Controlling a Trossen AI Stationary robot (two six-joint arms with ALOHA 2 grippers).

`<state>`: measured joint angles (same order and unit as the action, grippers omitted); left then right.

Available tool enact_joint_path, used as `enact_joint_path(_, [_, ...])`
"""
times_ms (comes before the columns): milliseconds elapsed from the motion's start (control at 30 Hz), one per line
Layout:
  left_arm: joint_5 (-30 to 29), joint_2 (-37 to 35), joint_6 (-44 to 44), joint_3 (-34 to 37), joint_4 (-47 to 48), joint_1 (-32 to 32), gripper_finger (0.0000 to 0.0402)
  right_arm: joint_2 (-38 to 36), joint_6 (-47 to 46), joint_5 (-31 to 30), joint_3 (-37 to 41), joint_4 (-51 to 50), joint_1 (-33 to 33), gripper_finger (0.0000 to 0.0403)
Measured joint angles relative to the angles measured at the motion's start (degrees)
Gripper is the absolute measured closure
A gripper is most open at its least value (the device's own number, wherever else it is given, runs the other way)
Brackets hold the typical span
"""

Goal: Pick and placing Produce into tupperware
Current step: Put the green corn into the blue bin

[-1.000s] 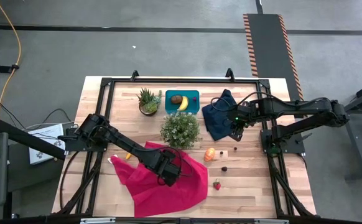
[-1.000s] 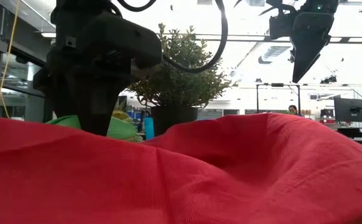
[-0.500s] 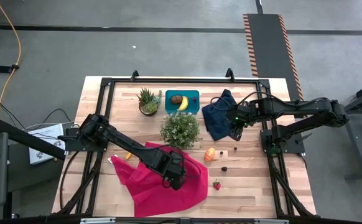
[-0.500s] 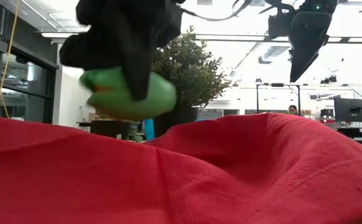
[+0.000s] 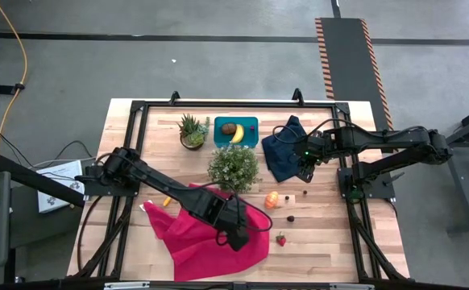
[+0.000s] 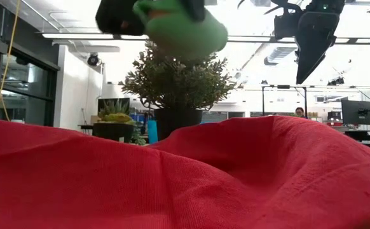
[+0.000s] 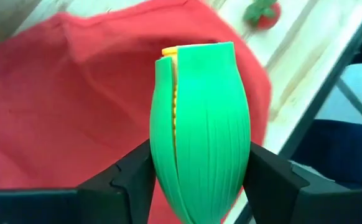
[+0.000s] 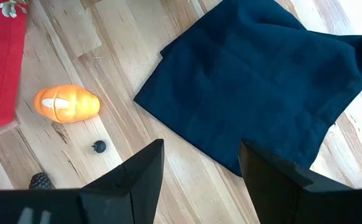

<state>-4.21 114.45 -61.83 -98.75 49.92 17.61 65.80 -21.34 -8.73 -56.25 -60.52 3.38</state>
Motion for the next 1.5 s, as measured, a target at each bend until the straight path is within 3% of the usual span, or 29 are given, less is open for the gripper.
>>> enact_joint_path(200, [-1.6, 0.0, 0.7, -3.0, 0.2, 0.0, 0.0192, 0.0, 0.6, 0.0, 0.0, 0.0, 0.0, 0.0204])
enact_joint_path(600, [-4.9, 0.0, 4.0, -10.8, 1.3, -1.1, 0.0202, 0.0, 0.9, 0.2, 0.0, 0.0, 0.0, 0.0204])
enact_joint_path(1133, [-5.1, 0.0, 17.3, -26.6, 2.2, -6.8, 0.0203, 0.0, 0.7, 0.2, 0.0, 0.0, 0.0, 0.0204])
enact_joint_path(1300, [-5.1, 0.0, 20.4, -30.3, 6.3, -8.0, 0.0194, 0.0, 0.4, 0.2, 0.0, 0.0, 0.0, 0.0204])
enact_joint_path(1500, [-5.3, 0.1, 23.1, -32.7, 10.2, -8.4, 0.0210, 0.0, -0.3, 0.1, 0.0, 0.0, 0.0, 0.0204])
